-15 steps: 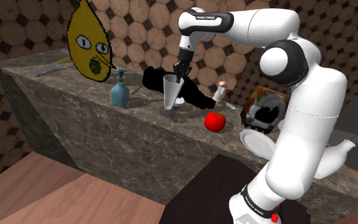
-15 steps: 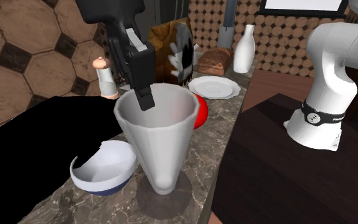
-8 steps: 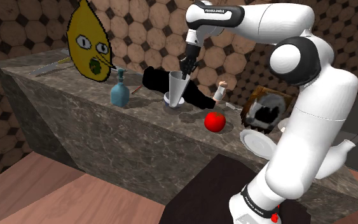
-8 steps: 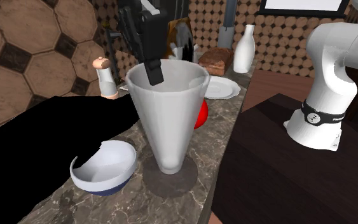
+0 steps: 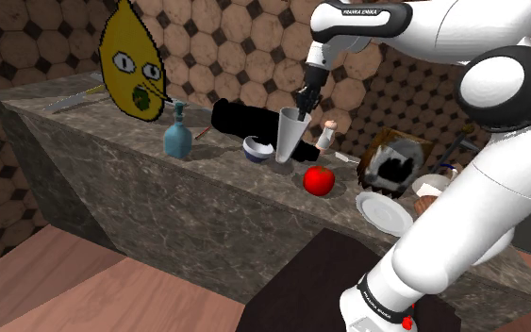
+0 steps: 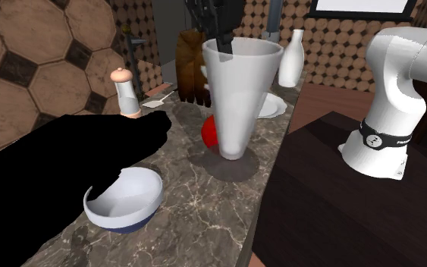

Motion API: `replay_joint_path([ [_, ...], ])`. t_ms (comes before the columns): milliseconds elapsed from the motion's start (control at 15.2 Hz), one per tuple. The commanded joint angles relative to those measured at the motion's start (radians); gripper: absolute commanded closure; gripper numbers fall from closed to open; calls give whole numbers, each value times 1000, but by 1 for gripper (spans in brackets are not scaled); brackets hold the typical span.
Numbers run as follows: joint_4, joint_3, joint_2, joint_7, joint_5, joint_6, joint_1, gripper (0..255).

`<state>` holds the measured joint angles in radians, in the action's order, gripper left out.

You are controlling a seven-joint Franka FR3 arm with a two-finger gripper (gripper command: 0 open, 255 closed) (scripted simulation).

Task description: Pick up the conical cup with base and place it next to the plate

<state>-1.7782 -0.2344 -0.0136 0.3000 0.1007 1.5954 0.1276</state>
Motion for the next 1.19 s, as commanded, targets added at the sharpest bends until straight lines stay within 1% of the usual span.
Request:
replay_joint_path([
  [0, -41, -15, -53, 28, -18, -12, 15, 255],
  [528, -183, -72, -262, 119, -101, -79, 75, 255],
  [792, -223, -104, -351, 173, -147, -125, 109, 255],
  [1122, -246, -151, -445, 250, -210, -190, 153, 255],
])
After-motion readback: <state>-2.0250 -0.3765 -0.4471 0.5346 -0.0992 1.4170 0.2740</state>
